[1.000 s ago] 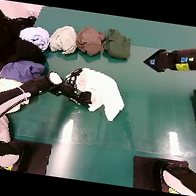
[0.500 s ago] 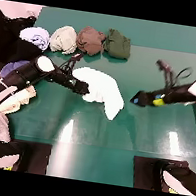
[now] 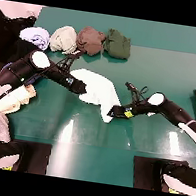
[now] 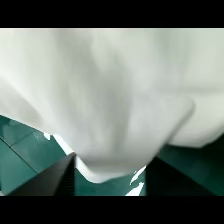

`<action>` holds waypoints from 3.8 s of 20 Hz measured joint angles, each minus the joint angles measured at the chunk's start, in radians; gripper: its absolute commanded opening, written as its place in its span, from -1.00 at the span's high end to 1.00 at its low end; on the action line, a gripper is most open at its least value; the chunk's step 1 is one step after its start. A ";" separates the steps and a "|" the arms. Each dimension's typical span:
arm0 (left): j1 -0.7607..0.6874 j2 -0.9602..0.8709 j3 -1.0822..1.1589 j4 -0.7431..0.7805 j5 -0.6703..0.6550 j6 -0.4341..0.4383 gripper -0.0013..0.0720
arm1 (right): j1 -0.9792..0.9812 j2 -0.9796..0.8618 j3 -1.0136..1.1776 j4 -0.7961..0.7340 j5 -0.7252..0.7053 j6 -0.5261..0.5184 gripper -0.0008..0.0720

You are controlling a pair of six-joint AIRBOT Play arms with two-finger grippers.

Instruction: Fold the shirts.

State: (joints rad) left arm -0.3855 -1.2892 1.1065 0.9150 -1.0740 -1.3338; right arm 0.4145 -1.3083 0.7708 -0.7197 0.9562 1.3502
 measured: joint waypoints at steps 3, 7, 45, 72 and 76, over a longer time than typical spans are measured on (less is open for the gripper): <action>0.000 0.006 0.002 0.007 -0.020 -0.002 0.90 | 0.027 -0.009 0.047 -0.021 -0.018 -0.005 0.92; 0.062 0.058 0.072 0.047 -0.061 -0.003 0.90 | -0.042 0.108 0.140 -0.132 -0.003 0.008 0.92; 0.336 0.082 0.235 0.061 -0.349 0.068 0.90 | -0.471 -0.037 0.537 -0.404 0.444 0.217 -0.22; 0.336 0.051 0.155 0.097 -0.279 0.085 0.90 | -0.462 0.129 -0.114 -0.321 0.165 0.119 0.91; 0.336 0.051 0.179 0.099 -0.281 0.085 0.90 | -0.428 0.163 -0.086 -0.329 0.140 0.109 0.91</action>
State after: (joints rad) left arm -0.0494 -1.2385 1.2858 1.0142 -1.3552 -1.2491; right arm -0.0135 -1.1458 0.6846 -1.0489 1.0962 1.4590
